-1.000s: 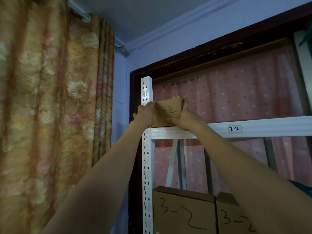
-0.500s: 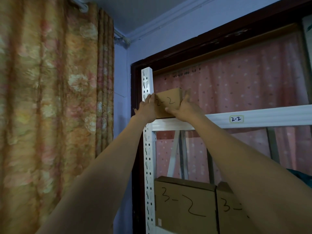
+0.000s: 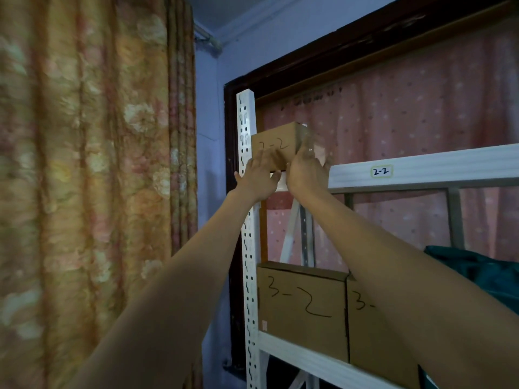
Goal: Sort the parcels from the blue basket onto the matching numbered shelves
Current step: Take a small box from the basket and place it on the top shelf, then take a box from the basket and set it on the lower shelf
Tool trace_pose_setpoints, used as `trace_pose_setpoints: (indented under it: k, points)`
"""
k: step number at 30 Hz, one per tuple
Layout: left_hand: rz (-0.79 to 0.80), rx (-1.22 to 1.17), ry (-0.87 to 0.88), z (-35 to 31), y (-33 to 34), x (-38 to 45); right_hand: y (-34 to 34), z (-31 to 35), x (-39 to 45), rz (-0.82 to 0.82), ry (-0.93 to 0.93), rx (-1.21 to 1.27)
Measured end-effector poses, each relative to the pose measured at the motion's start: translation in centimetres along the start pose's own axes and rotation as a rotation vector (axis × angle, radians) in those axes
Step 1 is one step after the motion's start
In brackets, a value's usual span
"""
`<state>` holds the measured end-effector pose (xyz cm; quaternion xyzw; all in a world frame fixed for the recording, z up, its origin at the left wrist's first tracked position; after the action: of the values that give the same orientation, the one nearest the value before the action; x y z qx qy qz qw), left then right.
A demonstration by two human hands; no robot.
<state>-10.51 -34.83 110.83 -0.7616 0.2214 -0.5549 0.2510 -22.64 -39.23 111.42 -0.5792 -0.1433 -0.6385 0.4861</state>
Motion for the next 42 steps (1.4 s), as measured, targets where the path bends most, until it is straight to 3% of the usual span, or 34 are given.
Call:
trace_pose_setpoints:
  k: [14, 21, 24, 31, 37, 42]
  points:
    - [0.101, 0.008, -0.032, -2.2, 2.5, -1.5, 1.5, -0.4, 1.1, 0.185, 0.039, -0.210]
    - [0.038, -0.050, -0.012, -0.5, 2.2, -1.8, 1.0, -0.7, -0.4, 0.076, -0.019, -0.186]
    - [0.060, 0.008, -0.109, 1.7, 2.5, -4.1, 1.1, 0.4, -3.8, 0.018, -0.131, -0.162]
    - [0.177, 0.183, -0.272, 12.1, 7.2, -14.9, 9.3, 2.8, -16.9, 0.363, -0.246, -0.102]
    - [0.502, 0.316, -0.336, 21.3, 15.9, -29.7, 17.2, 4.6, -31.8, 0.694, -0.291, -0.129]
    - [0.655, 0.180, -0.622, 24.8, 20.5, -42.7, 22.8, 3.0, -44.7, 0.964, -0.229, -0.155]
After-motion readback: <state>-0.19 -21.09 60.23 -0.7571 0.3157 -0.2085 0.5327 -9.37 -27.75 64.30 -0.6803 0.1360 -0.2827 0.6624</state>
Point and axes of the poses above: each hand's wrist, its own x-axis towards the middle knuckle, its own y-axis out of the palm, z = x × y, the point moved 7 cm from there along x, towards the middle knuckle, and after that the axes turned 4 degrees about -x, right-handed, at the moved point
